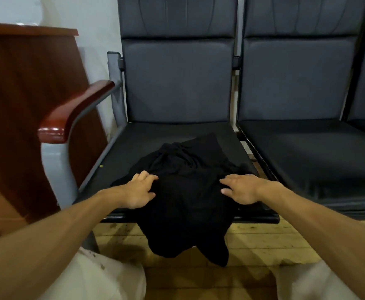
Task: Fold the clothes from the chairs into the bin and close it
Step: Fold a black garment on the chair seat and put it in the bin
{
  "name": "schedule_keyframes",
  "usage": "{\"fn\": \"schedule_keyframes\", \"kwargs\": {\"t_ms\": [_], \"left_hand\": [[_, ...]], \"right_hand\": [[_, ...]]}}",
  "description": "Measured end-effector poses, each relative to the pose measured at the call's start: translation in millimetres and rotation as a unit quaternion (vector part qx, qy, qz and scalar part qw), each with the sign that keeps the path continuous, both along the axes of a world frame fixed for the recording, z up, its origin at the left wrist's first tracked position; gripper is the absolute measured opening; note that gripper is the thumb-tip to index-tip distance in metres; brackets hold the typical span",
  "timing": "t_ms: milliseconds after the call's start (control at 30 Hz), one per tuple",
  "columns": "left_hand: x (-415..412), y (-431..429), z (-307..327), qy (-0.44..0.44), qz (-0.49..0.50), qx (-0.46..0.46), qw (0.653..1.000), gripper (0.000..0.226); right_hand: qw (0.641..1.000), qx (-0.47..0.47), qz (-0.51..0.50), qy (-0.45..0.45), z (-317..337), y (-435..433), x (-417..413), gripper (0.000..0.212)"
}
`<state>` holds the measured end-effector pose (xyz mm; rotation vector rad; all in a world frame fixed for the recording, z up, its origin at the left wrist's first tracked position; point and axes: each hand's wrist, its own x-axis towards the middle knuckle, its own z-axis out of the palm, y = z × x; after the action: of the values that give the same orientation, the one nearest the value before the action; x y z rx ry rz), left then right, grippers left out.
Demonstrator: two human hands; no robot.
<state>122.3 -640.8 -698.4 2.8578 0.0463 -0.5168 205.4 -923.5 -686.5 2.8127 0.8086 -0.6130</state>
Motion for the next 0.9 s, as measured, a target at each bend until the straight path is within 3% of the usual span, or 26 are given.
{"fn": "schedule_keyframes", "kwargs": {"t_ms": [233, 533, 767, 900], "left_hand": [[2.9, 12.0, -7.1, 0.03, -0.016, 0.042, 0.999, 0.056], [44.5, 13.9, -23.7, 0.072, 0.035, 0.094, 0.992, 0.055], [48.7, 17.6, -25.2, 0.054, 0.049, 0.094, 0.993, 0.056], [38.0, 26.1, -22.5, 0.037, 0.039, 0.075, 0.996, 0.058]], "right_hand": [[0.999, -0.036, -0.024, -0.003, -6.1, 13.7, 28.3, 0.057], [0.996, -0.042, -0.067, -0.033, -5.6, -2.8, 44.2, 0.057], [0.972, -0.073, -0.087, -0.206, 7.9, -29.6, 26.5, 0.048], [0.969, -0.074, -0.137, -0.193, 13.1, -47.6, 20.2, 0.046]]}}
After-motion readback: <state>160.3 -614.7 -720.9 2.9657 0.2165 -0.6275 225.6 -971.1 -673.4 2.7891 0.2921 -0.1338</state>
